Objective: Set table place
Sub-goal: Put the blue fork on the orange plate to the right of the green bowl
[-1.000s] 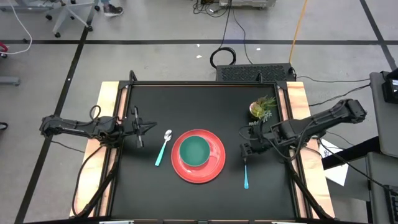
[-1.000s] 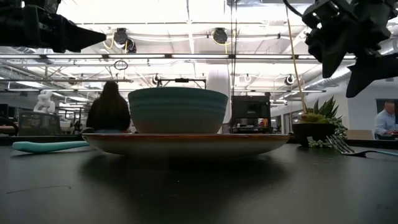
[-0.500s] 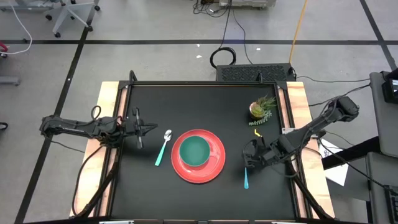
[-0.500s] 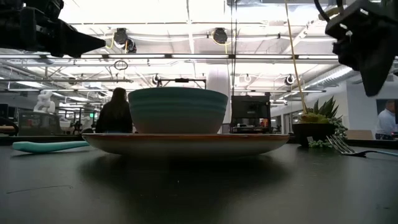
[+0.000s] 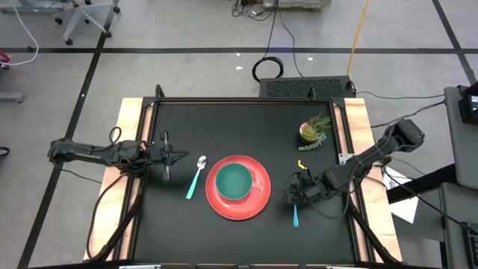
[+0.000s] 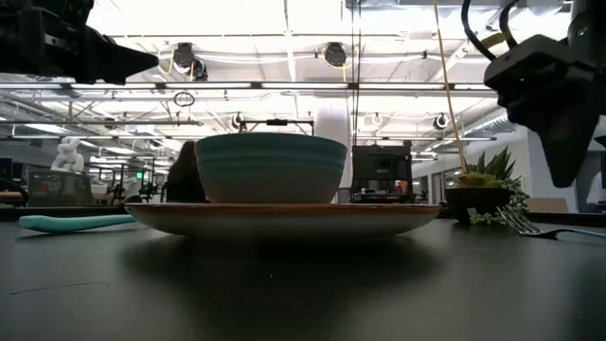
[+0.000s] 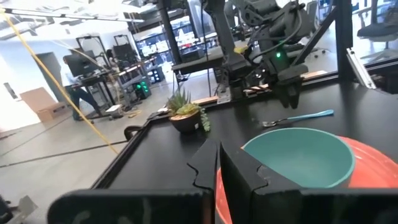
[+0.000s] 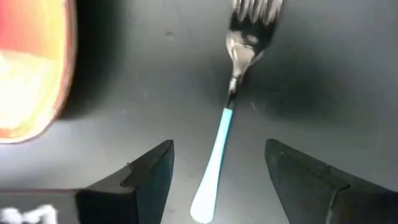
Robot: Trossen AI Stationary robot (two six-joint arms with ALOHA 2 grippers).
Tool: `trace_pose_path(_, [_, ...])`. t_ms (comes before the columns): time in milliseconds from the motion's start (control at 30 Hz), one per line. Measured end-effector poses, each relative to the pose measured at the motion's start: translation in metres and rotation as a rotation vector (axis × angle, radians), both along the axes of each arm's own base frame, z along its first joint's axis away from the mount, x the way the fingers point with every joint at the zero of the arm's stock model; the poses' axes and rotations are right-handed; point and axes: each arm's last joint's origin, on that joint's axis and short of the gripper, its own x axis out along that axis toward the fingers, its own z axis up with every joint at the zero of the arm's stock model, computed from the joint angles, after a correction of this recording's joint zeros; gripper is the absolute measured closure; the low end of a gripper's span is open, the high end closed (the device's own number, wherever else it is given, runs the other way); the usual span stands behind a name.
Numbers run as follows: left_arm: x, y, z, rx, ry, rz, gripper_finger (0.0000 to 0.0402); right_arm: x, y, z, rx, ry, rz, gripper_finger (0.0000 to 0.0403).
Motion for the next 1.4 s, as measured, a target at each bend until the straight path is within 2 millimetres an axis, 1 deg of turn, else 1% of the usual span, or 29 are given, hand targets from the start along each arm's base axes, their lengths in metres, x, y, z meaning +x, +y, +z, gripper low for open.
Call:
trace_pose_path(300, [0.000,0.000,0.000,-0.006,0.003,-0.002,0.0376,0.002,-0.001,-0.008,-0.014,0.046,-0.038,0.0161])
trace_pose_path(600, [0.000,-0.001,0.000,-0.010,0.004,-0.044,0.0376,0.017,-0.003,-0.021,-0.007,0.026,-0.046,0.0161])
trace_pose_path(733, [0.000,-0.002,-0.001,-0.022,0.005,-0.062,0.0376,0.020,-0.003,-0.026,0.001,0.048,-0.035,0.0164])
trace_pose_path(1400, [0.000,-0.002,-0.001,-0.030,0.005,-0.072,0.0376,0.018,-0.006,-0.031,-0.004,0.102,0.004,0.0280])
